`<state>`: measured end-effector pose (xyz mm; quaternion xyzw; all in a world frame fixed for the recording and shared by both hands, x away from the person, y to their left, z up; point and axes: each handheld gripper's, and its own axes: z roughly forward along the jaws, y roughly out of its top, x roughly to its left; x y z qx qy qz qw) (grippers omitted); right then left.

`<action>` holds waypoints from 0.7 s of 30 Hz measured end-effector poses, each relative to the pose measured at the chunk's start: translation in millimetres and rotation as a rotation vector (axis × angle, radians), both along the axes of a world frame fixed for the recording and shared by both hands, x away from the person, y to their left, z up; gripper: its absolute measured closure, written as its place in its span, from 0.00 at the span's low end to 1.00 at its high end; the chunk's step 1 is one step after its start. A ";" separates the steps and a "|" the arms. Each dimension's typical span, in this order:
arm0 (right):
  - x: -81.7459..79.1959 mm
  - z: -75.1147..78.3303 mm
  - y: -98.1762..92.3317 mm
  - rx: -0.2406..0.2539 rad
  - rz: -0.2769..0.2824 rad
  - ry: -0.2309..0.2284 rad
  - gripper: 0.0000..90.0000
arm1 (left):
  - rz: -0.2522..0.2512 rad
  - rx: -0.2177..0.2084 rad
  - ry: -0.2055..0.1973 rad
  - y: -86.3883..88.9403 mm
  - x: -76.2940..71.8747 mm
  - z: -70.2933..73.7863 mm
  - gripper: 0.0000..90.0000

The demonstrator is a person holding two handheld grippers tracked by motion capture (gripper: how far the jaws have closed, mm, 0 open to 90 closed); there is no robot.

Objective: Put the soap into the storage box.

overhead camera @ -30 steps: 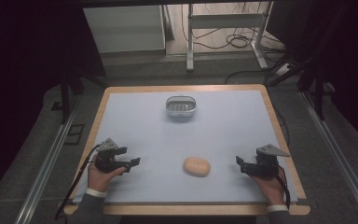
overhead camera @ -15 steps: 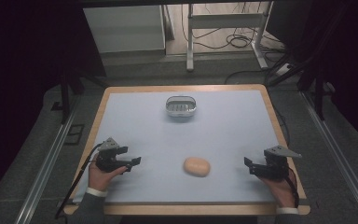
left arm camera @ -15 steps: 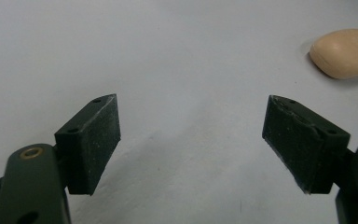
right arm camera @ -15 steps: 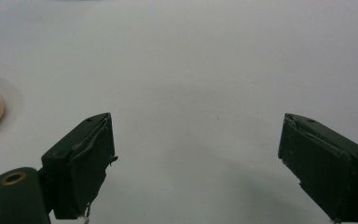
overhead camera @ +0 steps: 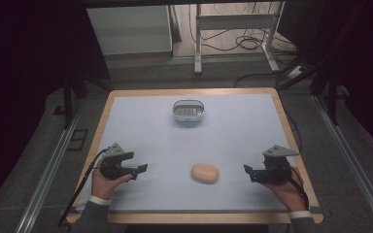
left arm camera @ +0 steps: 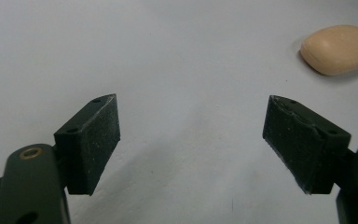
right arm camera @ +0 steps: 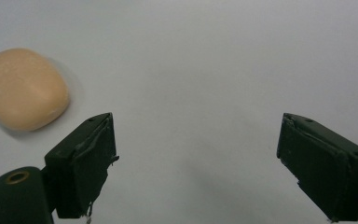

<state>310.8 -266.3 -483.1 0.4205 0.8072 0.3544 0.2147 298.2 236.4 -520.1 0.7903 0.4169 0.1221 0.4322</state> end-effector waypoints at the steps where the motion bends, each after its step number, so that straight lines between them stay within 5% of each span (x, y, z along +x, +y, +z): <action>1: 0.0 0.0 0.0 0.000 0.000 0.000 0.13 | 0.000 0.000 0.000 0.0 0.0 0.0 0.21; 6: 3.3 12.4 18.8 -0.086 0.087 0.019 0.15 | -0.023 -0.005 0.004 -0.3 -1.7 2.2 0.21; 21: 14.7 29.7 57.6 -0.114 0.198 0.062 0.16 | -0.049 0.026 0.009 -2.5 -3.2 4.5 0.20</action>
